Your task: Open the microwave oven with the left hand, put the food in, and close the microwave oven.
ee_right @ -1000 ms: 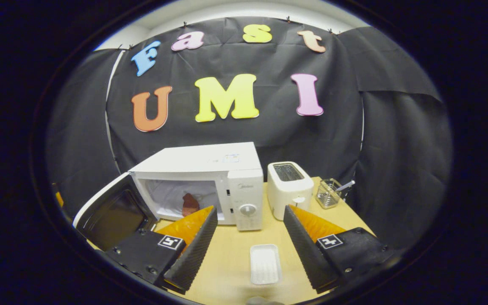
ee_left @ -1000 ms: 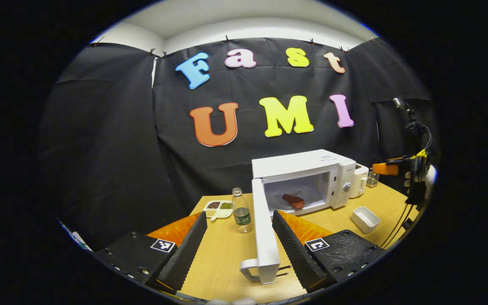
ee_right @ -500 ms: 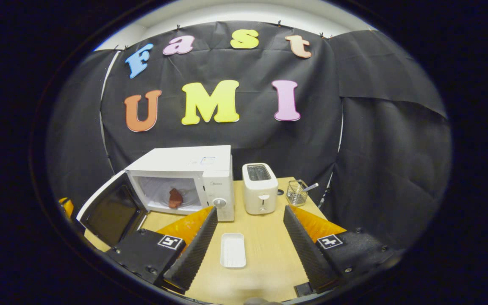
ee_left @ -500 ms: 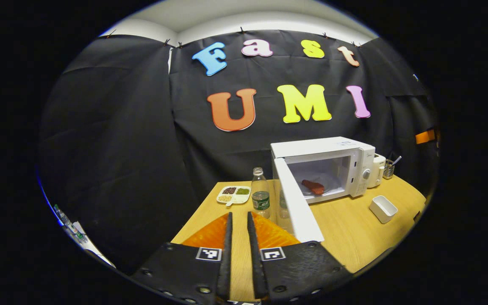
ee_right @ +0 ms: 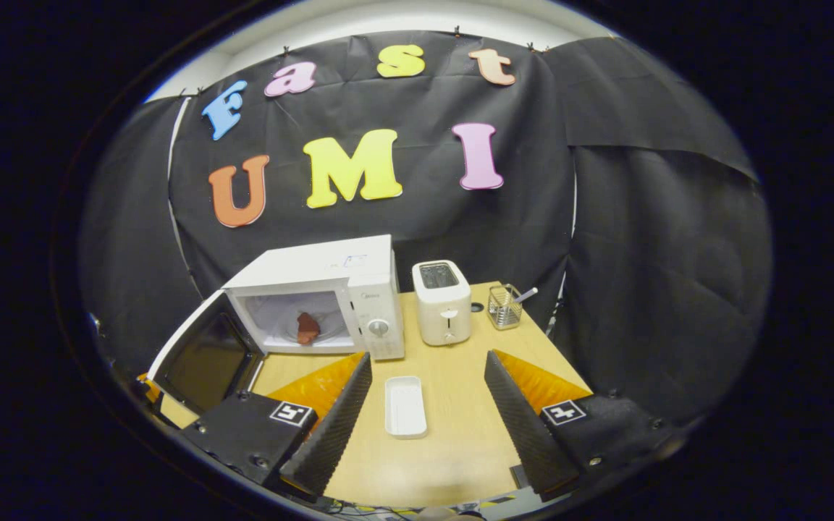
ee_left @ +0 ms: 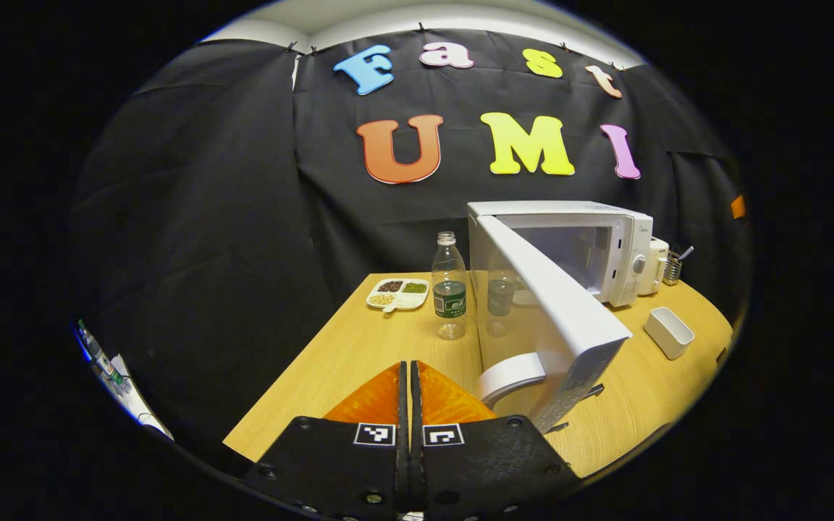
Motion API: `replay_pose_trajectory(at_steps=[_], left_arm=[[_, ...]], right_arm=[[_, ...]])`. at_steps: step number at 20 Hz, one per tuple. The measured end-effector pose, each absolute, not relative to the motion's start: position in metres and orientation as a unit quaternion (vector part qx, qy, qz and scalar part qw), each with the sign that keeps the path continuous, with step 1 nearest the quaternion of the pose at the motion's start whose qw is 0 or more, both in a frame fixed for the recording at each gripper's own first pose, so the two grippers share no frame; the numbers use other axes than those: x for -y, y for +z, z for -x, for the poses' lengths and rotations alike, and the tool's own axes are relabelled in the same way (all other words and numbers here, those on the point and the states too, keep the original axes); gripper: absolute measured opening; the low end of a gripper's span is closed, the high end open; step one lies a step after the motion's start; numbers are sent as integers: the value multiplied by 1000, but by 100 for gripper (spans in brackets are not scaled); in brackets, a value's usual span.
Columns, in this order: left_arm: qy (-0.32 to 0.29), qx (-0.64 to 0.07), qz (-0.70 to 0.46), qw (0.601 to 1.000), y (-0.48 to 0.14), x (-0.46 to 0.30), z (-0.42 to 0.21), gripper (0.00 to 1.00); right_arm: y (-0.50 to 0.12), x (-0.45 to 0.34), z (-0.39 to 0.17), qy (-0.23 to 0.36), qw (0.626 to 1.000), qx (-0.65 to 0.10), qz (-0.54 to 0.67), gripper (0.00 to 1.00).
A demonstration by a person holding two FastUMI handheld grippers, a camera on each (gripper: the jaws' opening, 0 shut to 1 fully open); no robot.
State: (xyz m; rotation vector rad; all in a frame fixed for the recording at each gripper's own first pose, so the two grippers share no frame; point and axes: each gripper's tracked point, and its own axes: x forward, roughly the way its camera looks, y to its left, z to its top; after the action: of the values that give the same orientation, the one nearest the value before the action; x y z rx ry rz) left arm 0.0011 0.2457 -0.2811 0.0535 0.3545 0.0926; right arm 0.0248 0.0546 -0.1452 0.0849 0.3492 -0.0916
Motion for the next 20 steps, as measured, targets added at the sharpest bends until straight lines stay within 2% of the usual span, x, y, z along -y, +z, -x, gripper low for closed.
replay_pose_trajectory(at_steps=[1,2,3,4,5,6,7,14,15,16,17,19,20], left_arm=[[43,-179,-28,983,-285,-242,-1,0],[44,-183,-28,982,-289,-240,-3,0],[40,-188,-27,981,-292,-235,-4,0],[33,-189,-22,981,-292,-231,-1,0],[26,-190,-18,981,-291,-222,0,0],[17,-191,-17,981,-291,-214,2,0],[9,-190,-21,982,-290,-204,2,0],[-54,-188,-16,981,-285,-120,-5,0],[-62,-186,-19,980,-284,-108,-8,0],[-69,-184,-19,980,-284,-97,-13,0],[-76,-183,-20,980,-283,-85,-17,0],[-88,-182,-21,979,-284,-64,-29,0],[-94,-180,-21,979,-283,-53,-34,0]], right_arm=[[-144,-54,-24,-46,983,-173,-40,91],[-143,-53,-24,-46,983,-174,-39,100],[-141,-52,-23,-46,983,-173,-37,91],[-140,-51,-22,-48,983,-172,-36,100],[-139,-49,-22,-48,983,-171,-37,100],[-140,-48,-22,-49,983,-172,-38,91],[-141,-46,-23,-49,983,-173,-40,100],[-144,-32,-18,-49,980,-179,-70,100],[-144,-28,-17,-49,980,-178,-67,91],[-144,-26,-18,-47,980,-178,-70,91],[-144,-24,-17,-45,980,-179,-74,100],[-150,-19,-18,-40,978,-188,-79,100],[-153,-15,-19,-39,977,-191,-81,91]])
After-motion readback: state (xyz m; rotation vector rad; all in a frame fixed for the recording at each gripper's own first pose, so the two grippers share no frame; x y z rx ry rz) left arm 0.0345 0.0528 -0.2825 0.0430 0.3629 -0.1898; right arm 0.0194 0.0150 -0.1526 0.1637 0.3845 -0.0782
